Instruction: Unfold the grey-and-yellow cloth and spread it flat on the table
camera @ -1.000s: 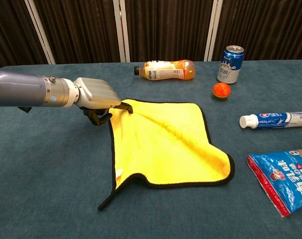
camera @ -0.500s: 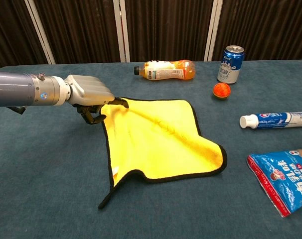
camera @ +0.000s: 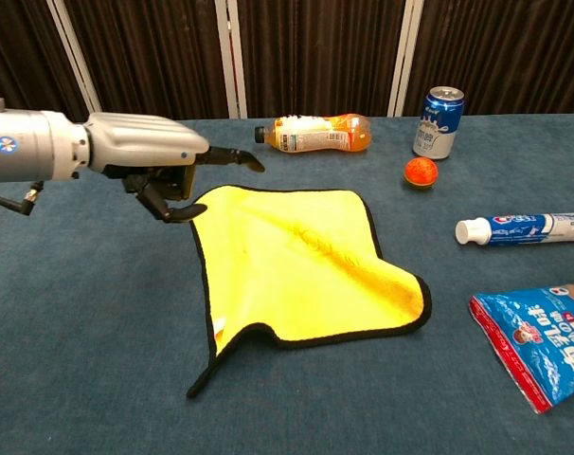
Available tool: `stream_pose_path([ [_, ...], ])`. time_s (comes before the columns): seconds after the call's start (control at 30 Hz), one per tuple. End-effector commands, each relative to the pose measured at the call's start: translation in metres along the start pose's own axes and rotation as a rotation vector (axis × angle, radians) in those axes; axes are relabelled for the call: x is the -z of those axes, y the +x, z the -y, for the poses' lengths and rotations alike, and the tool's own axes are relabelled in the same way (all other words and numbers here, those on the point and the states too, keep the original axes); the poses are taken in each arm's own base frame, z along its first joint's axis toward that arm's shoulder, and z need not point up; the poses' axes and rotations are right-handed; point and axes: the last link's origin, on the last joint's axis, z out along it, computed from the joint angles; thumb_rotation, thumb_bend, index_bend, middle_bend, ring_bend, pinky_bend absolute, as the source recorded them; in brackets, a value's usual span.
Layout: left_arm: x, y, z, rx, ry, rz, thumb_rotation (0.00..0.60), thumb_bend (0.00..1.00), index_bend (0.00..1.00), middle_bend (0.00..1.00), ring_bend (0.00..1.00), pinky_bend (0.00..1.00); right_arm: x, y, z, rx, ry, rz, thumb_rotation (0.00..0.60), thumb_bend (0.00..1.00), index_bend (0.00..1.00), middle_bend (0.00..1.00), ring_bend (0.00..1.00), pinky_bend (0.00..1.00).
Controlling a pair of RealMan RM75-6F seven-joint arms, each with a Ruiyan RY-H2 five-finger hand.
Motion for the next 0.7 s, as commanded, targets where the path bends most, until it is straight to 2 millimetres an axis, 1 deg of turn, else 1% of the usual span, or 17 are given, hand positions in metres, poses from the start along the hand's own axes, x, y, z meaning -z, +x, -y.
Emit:
stream_pose_path([
  [0.03, 0.026, -0.019, -0.002, 0.021, -0.022, 0.075, 0.6, 0.53, 0.04, 1.0, 1.0, 1.0, 0.0, -0.003, 0.001, 0.0, 0.003, 0.007, 0.6, 0.32, 0.15, 0.0, 0.0, 0.0],
  [0.1, 0.036, -0.028, -0.002, 0.022, -0.027, 0.103, 0.6, 0.53, 0.05, 1.0, 1.0, 1.0, 0.001, -0.005, 0.001, 0.003, 0.002, 0.013, 0.6, 0.32, 0.16, 0.0, 0.0, 0.0],
  [0.17, 0.046, -0.033, 0.003, -0.002, -0.02, 0.111, 0.6, 0.53, 0.05, 1.0, 1.0, 1.0, 0.002, -0.007, 0.001, 0.006, 0.001, 0.017, 0.6, 0.32, 0.15, 0.0, 0.0, 0.0],
  [0.3, 0.054, -0.041, 0.016, -0.051, 0.026, 0.105, 0.6, 0.52, 0.05, 1.0, 1.0, 1.0, 0.003, -0.008, 0.001, 0.006, -0.002, 0.02, 0.6, 0.32, 0.16, 0.0, 0.0, 0.0],
  [0.37, 0.052, -0.042, 0.022, -0.062, 0.052, 0.098, 0.6, 0.52, 0.05, 1.0, 1.0, 1.0, 0.004, -0.01, 0.0, 0.007, -0.003, 0.022, 0.6, 0.32, 0.16, 0.0, 0.0, 0.0],
  [0.5, 0.04, -0.044, 0.027, -0.061, 0.075, 0.091, 0.6, 0.52, 0.07, 1.0, 1.0, 1.0, 0.004, -0.013, -0.002, 0.01, -0.011, 0.03, 0.6, 0.32, 0.15, 0.0, 0.0, 0.0],
  [0.7, 0.022, -0.047, 0.036, -0.083, 0.11, 0.108, 0.6, 0.52, 0.1, 1.0, 1.0, 1.0, 0.006, -0.009, -0.005, 0.018, -0.022, 0.015, 0.6, 0.32, 0.15, 0.0, 0.0, 0.0],
])
